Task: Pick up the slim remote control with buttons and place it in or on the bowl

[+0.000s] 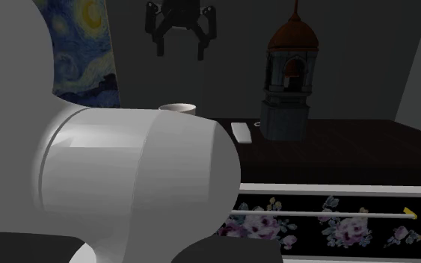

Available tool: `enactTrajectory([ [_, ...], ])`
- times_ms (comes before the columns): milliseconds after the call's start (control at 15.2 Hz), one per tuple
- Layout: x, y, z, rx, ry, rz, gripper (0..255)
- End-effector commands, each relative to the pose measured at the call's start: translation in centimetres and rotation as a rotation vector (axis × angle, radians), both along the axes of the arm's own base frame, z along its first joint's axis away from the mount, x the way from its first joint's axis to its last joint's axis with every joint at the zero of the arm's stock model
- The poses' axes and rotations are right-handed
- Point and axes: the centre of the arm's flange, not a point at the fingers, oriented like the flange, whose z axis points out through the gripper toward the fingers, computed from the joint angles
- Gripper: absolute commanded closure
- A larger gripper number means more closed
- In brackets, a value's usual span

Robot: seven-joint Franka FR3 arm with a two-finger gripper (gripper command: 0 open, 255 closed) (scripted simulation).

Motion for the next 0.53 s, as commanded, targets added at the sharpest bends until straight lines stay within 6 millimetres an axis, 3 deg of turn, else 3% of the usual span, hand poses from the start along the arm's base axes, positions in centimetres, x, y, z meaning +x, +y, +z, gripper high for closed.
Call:
enactTrajectory([
  [0, 0.0, 0.0, 0.0, 0.0, 0.0, 0.0, 0],
  [462, 6.5, -3.9, -5.4, -0.023, 0.017, 0.042, 0],
])
